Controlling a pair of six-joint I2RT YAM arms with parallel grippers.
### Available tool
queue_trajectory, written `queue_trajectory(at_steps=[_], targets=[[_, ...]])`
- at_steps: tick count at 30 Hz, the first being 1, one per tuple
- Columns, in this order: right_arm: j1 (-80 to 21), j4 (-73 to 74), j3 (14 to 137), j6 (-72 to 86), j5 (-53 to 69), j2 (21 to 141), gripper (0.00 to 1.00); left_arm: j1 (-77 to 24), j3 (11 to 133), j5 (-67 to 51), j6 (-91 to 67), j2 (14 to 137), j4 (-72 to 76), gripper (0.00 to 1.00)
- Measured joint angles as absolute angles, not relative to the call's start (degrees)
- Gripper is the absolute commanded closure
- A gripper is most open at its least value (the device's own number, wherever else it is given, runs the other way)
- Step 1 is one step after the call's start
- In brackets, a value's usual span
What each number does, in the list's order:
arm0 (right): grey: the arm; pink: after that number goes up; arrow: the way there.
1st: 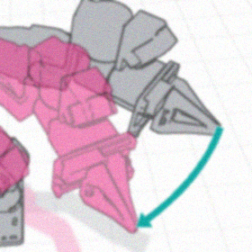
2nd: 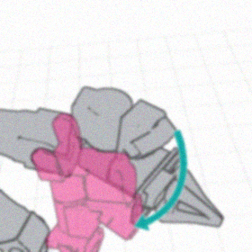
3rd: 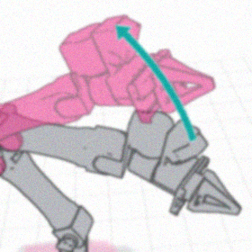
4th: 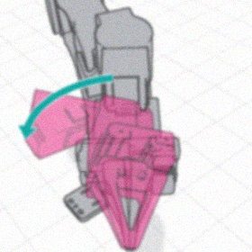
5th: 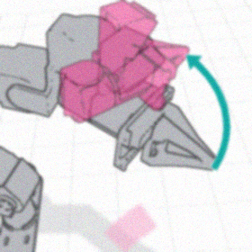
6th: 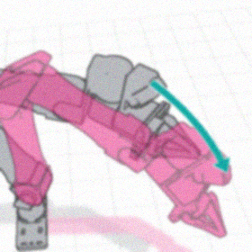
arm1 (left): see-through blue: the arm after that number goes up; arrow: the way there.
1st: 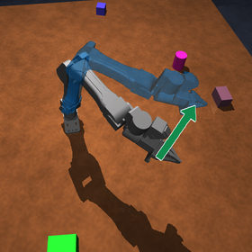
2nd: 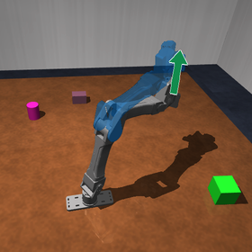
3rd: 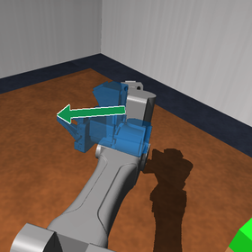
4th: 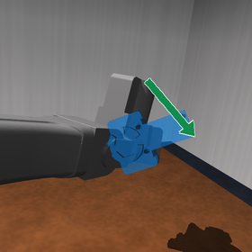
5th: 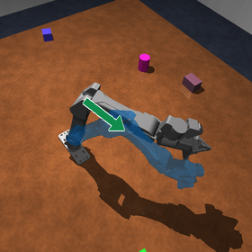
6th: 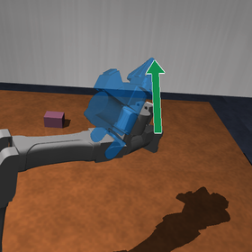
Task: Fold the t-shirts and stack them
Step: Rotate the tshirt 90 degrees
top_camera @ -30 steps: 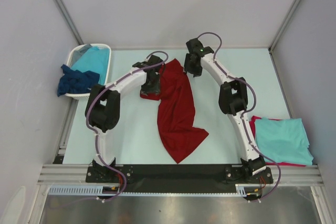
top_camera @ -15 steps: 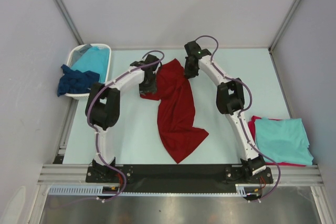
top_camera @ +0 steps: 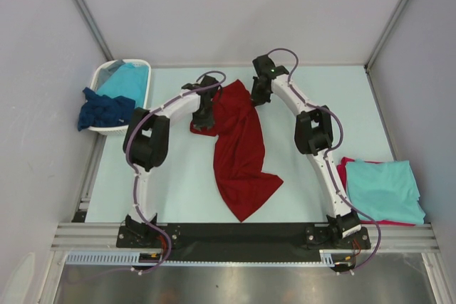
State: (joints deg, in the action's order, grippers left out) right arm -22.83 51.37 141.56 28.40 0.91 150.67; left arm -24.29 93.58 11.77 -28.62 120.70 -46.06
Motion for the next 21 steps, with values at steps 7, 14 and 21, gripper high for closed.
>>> queue_trajectory(at_steps=[7, 14, 21], targets=[[-21.7, 51.4, 141.2, 28.8, 1.6, 150.6, 1.0, -24.2, 101.6, 10.5, -28.6, 127.4, -49.4, 0.7], [-19.4, 51.2, 139.9, 29.7, 2.6, 149.9, 1.0, -24.0, 110.2, 10.0, -28.5, 132.4, -52.7, 0.7], [-17.0, 51.5, 138.5, 30.0, 1.7, 149.0, 1.0, -22.8, 123.5, 9.0, -28.4, 139.8, -55.5, 0.69]])
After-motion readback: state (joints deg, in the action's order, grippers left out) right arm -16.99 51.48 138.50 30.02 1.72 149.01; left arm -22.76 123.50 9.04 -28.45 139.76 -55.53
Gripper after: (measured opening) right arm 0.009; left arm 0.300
